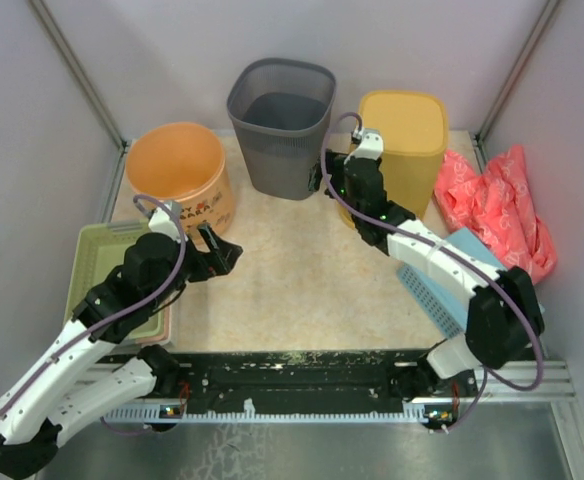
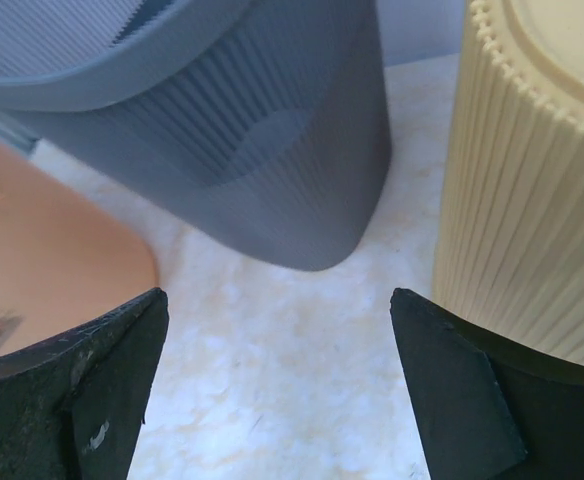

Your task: Turn the large container upside down

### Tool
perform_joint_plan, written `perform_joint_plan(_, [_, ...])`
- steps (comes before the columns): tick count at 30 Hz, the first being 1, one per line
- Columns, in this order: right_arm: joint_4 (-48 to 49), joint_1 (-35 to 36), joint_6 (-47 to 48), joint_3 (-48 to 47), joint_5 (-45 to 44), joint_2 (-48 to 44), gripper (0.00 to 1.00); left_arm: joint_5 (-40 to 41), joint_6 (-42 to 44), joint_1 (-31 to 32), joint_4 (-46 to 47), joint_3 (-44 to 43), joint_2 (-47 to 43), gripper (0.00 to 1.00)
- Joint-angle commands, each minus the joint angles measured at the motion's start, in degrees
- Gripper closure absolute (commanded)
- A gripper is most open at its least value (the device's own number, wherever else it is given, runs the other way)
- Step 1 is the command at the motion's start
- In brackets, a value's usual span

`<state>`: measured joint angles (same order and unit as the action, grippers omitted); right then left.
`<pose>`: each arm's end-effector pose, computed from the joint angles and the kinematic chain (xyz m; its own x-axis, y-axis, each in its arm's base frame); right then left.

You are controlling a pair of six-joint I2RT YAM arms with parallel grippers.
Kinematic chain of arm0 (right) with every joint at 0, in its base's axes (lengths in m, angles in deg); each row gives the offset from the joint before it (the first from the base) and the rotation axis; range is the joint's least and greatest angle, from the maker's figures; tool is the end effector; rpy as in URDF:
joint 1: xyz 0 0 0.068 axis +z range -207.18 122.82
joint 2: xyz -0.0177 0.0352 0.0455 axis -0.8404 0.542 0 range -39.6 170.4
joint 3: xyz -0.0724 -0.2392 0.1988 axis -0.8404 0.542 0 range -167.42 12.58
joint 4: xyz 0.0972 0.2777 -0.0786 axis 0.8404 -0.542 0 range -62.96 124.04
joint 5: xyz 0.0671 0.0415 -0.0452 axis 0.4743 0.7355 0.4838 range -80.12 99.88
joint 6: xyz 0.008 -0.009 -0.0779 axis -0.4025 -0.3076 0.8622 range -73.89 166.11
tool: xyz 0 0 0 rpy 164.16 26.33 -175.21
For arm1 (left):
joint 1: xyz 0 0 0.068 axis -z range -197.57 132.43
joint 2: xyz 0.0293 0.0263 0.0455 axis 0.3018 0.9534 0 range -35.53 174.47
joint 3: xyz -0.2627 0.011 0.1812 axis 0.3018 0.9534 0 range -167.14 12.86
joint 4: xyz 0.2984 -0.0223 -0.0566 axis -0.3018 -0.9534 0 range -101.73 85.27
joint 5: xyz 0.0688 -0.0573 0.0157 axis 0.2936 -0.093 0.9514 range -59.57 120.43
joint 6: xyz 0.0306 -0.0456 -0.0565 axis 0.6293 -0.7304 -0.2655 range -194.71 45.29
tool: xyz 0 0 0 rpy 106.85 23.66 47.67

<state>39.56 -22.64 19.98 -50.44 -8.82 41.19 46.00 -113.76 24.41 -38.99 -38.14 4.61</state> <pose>0.3417 0.2090 0.3604 -0.2799 0.3138 -0.9073 -0.1735 0.9130 0.3693 0.1484 -0.1091 0.3729 -0.5196 -0.3487 -0.7800 0.1722 0.8514 -0.4954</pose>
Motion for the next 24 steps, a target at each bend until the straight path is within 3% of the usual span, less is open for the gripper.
perform_joint_plan(1, [2.81,-3.3,2.31,-6.73,-7.51,6.73,0.07,1.47,-0.81,-0.05,-2.39,-0.88,-1.95,0.01])
perform_joint_plan(8, [-9.34,-17.68,-8.27,-14.06,-10.16,12.8,0.09,2.27,-1.77,-0.05,-3.74,-0.26,-4.11,0.01])
perform_joint_plan(12, [-5.66,-15.16,-7.89,-12.76,-6.52,10.09,0.12,2.33,-1.21,-0.05,-2.76,0.16,-2.85,0.01])
perform_joint_plan(17, [1.25,-7.2,0.26,-12.66,-9.59,10.61,0.12,0.78,-0.06,-0.05,-1.4,-1.05,0.21,0.01])
perform_joint_plan(24, [3.98,-7.62,7.73,-16.85,-13.68,19.05,0.08,-2.01,2.31,-0.05,2.22,-1.22,2.2,0.01])
